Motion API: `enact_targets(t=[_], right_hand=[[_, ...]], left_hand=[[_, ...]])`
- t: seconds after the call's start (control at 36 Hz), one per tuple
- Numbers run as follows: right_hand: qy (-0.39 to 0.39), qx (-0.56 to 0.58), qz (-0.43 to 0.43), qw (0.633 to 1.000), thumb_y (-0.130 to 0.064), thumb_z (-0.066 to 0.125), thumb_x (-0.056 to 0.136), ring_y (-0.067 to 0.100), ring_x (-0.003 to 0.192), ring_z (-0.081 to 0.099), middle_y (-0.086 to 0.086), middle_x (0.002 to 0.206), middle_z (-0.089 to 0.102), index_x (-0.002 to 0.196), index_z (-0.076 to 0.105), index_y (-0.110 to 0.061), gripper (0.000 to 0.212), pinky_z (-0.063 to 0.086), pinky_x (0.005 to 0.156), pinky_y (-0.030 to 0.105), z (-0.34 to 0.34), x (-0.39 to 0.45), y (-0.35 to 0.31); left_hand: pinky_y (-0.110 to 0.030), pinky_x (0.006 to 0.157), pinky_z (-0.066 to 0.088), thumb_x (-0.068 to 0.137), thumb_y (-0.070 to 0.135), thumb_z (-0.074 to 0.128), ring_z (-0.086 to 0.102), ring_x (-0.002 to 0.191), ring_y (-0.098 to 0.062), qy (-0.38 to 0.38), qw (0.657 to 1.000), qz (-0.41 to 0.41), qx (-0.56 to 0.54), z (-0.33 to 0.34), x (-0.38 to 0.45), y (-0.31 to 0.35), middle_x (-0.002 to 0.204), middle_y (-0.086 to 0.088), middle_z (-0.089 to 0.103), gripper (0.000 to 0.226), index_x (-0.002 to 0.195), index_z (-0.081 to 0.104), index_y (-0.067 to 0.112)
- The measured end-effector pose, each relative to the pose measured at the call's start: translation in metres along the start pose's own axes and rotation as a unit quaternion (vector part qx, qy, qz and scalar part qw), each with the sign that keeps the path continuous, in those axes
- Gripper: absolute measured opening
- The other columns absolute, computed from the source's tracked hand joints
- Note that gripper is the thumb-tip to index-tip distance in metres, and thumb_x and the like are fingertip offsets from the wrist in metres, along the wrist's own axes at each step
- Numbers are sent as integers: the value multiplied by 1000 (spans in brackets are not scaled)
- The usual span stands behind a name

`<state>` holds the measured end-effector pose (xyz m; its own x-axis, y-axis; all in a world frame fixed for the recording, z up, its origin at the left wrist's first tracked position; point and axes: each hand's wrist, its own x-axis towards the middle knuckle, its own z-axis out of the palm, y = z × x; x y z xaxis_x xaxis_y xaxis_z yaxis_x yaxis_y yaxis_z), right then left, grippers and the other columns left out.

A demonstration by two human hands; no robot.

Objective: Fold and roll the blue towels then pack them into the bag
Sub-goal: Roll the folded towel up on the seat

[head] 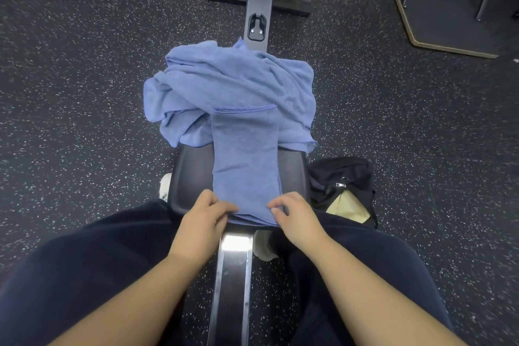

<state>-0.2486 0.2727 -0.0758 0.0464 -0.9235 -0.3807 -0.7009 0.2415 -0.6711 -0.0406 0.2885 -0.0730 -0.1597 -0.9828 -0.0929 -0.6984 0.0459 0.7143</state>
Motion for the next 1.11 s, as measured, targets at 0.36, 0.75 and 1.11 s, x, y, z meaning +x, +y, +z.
enact_targets(t=[0.36, 0.75, 1.11], right_hand=[[0, -18, 46, 999, -15, 52, 97, 4, 93, 46, 1, 122, 47, 117, 63, -8, 24, 28, 73, -3, 7, -4, -4], [-10, -284, -129, 950, -26, 80, 67, 32, 123, 49, 9, 133, 50, 122, 59, -15, 60, 44, 99, 48, 32, -3, -6], [177, -98, -92, 975, -14, 62, 90, 23, 103, 48, 4, 110, 54, 109, 58, -9, 21, 41, 80, 31, 10, 24, -18]], left_hand=[[-13, 74, 38, 95, 10, 55, 48, 92, 1, -4, 995, -76, -71, 7, 7, 6, 103, 2, 47, 12, 101, 53, 21], [1, 78, 33, 93, 0, 55, 51, 94, 9, 45, 994, -49, -90, 9, 16, 4, 100, 15, 48, 24, 94, 69, 20], [-15, 63, 54, 95, -3, 47, 64, 83, -15, 83, 968, -139, -190, 0, 49, -9, 108, 4, 49, 38, 89, 60, 33]])
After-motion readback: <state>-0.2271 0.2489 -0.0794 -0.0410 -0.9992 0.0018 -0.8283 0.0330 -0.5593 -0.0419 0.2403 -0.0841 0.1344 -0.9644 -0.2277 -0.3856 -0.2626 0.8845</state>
